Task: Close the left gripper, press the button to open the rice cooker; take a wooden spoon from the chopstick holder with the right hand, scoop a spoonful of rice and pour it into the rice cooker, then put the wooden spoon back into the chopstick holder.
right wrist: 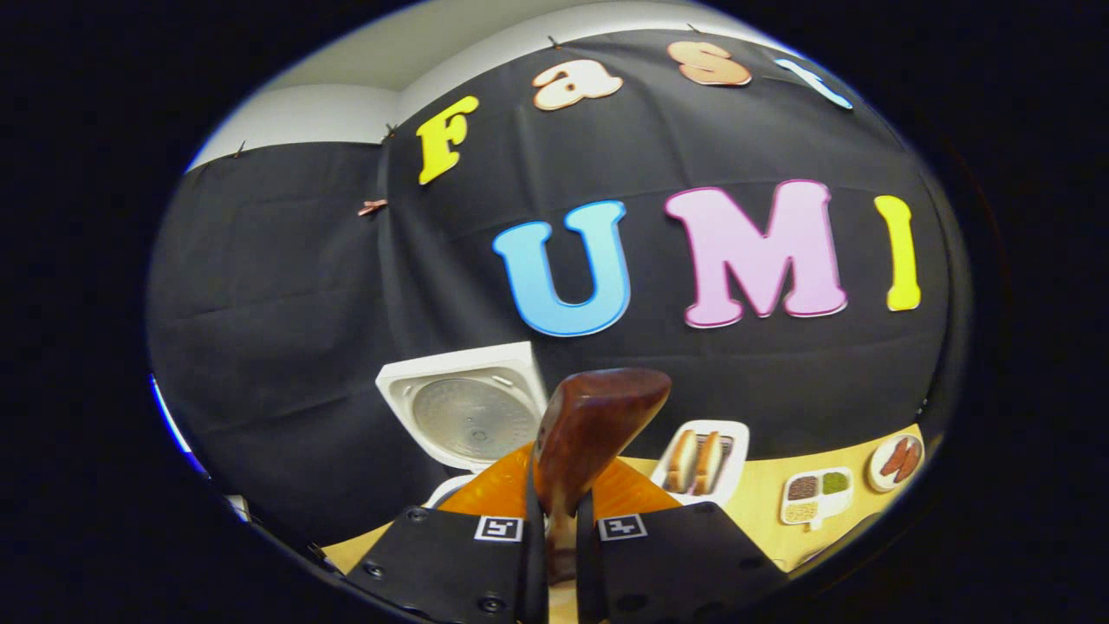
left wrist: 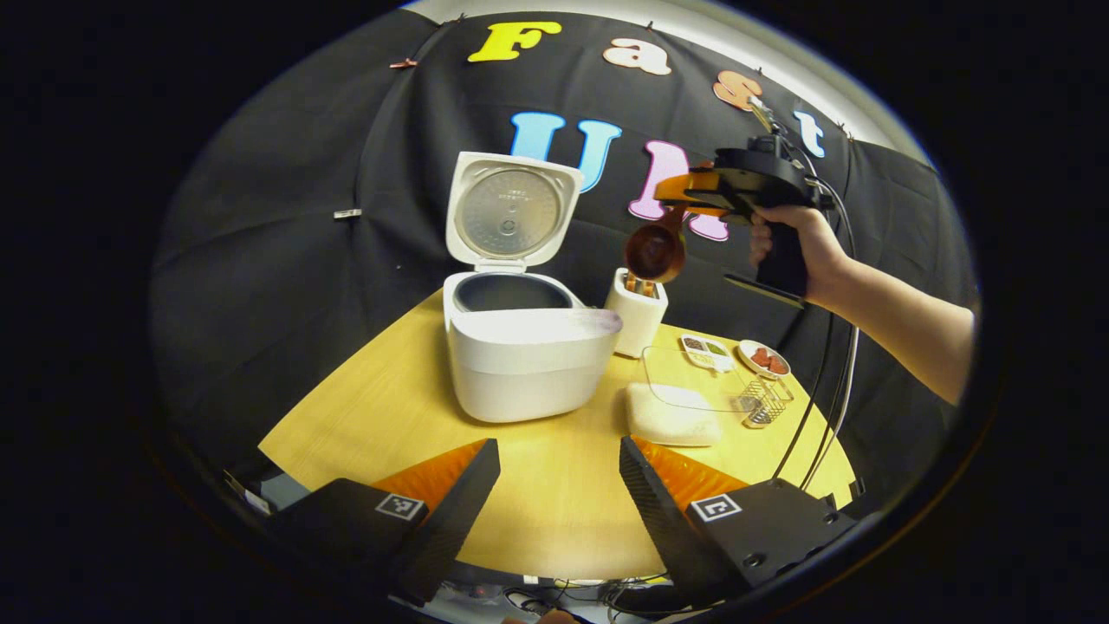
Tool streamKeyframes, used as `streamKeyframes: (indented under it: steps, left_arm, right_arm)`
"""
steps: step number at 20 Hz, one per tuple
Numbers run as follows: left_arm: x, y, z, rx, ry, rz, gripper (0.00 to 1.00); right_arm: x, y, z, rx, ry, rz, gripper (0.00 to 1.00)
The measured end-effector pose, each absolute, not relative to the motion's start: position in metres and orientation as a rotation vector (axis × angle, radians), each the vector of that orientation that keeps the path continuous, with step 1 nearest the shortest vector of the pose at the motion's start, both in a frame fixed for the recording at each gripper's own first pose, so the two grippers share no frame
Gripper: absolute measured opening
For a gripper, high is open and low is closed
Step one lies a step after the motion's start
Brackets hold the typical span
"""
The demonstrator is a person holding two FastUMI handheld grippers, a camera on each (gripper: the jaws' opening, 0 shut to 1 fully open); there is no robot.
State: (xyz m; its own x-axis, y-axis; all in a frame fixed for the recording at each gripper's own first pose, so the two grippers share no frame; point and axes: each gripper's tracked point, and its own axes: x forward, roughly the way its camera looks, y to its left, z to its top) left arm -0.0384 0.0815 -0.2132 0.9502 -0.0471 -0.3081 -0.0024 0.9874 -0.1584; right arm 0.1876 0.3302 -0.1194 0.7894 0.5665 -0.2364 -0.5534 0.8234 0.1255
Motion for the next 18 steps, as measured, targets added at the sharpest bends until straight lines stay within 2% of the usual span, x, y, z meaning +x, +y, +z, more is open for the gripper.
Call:
streamKeyframes:
  steps: [9,11,12,18]
  left_arm:
    - [-0.019,0.019,-0.200,-0.128,0.319,-0.105,0.96]
    - [-0.013,0.009,-0.197,-0.115,0.315,-0.105,0.96]
    - [-0.010,0.006,-0.196,-0.107,0.314,-0.100,0.96]
    - [0.003,-0.014,-0.195,-0.122,0.332,-0.064,0.96]
  right_arm:
    - [0.193,0.146,-0.110,0.169,0.326,0.347,0.17]
    - [0.198,0.109,-0.113,0.215,0.334,0.291,0.12]
    - [0.202,0.090,-0.117,0.227,0.341,0.262,0.17]
    - [0.219,0.012,-0.148,0.335,0.399,0.139,0.17]
